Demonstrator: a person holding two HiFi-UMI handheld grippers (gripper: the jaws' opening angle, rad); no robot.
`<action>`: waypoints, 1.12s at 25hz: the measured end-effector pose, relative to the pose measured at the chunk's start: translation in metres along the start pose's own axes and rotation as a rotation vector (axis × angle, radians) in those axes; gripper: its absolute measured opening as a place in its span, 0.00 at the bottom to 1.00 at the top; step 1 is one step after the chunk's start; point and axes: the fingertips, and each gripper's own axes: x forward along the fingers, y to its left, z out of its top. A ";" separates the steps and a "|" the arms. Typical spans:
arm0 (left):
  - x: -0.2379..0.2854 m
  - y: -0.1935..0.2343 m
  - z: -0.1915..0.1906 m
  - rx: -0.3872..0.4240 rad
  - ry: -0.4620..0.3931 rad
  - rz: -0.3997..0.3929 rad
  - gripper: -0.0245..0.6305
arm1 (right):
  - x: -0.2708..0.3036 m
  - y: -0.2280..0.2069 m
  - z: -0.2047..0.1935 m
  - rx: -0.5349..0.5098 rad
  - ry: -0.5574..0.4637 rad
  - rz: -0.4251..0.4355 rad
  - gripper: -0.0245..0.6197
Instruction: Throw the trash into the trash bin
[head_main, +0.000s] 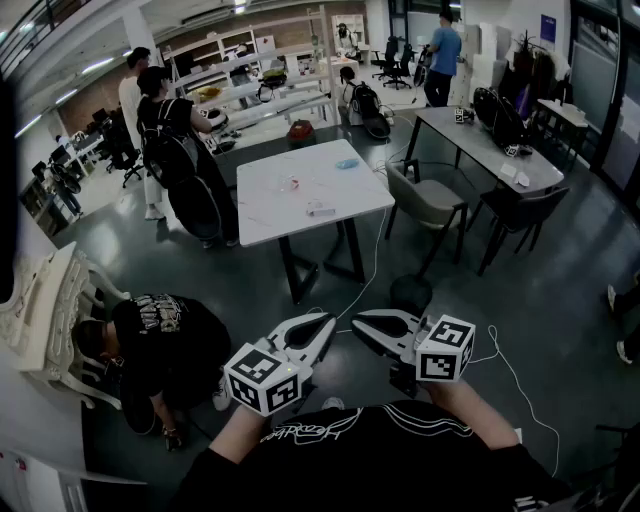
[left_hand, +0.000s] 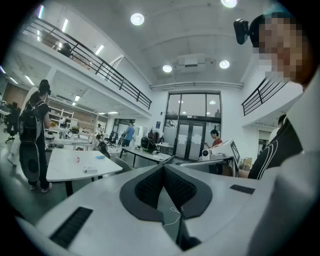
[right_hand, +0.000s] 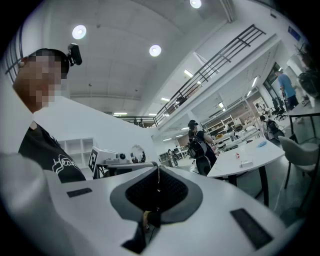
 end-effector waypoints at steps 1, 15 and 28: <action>-0.001 0.000 0.000 0.000 0.001 0.001 0.04 | 0.000 0.000 0.000 0.000 -0.002 -0.001 0.09; 0.019 0.003 -0.013 -0.039 0.027 -0.029 0.04 | -0.007 -0.017 -0.011 0.064 -0.019 -0.017 0.09; 0.075 0.081 -0.025 -0.094 0.050 -0.054 0.04 | 0.007 -0.110 -0.019 0.154 -0.053 -0.132 0.09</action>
